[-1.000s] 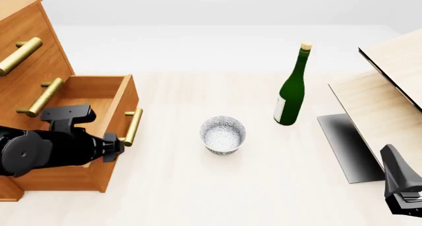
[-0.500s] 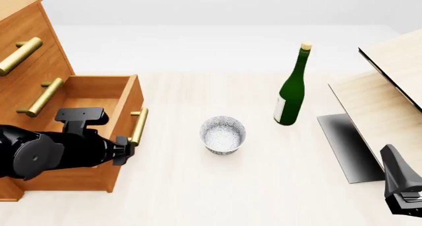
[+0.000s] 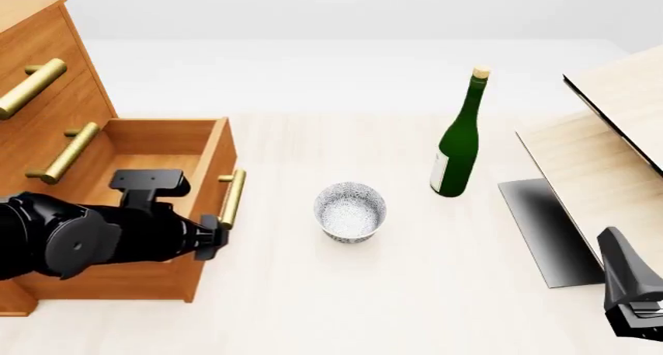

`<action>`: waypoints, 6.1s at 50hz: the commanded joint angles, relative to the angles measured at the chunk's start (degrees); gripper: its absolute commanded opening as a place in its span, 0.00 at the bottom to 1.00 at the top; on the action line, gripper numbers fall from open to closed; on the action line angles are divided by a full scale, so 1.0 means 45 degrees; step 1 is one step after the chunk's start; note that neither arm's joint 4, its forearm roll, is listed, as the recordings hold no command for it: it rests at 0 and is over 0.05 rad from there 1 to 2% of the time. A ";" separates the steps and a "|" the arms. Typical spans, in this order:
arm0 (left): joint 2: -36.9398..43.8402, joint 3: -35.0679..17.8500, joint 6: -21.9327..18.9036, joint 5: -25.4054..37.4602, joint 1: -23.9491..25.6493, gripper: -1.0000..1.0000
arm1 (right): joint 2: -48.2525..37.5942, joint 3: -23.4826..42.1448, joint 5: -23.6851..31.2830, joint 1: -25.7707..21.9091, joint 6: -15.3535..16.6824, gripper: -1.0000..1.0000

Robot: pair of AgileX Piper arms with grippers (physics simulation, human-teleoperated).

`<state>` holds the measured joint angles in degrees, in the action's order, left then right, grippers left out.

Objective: Put the bowl in the bottom drawer of the cabinet and close it.

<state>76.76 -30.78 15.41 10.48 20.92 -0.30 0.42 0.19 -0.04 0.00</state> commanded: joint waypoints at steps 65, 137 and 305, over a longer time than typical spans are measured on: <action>-0.4575 -0.0811 -0.2534 0.2599 -0.1154 1.00 | 0.0000 0.0000 0.0000 -0.0003 0.0001 1.00; -0.5304 -0.5129 -0.0837 0.5148 0.0958 1.00 | 0.0001 0.0000 -0.0001 -0.0008 0.0001 1.00; 0.4784 -0.7748 0.3882 0.2373 0.2690 1.00 | 0.0001 0.0000 -0.0001 -0.0006 0.0000 1.00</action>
<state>96.66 -68.85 31.18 23.25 32.98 -0.30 0.42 0.18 -0.07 0.01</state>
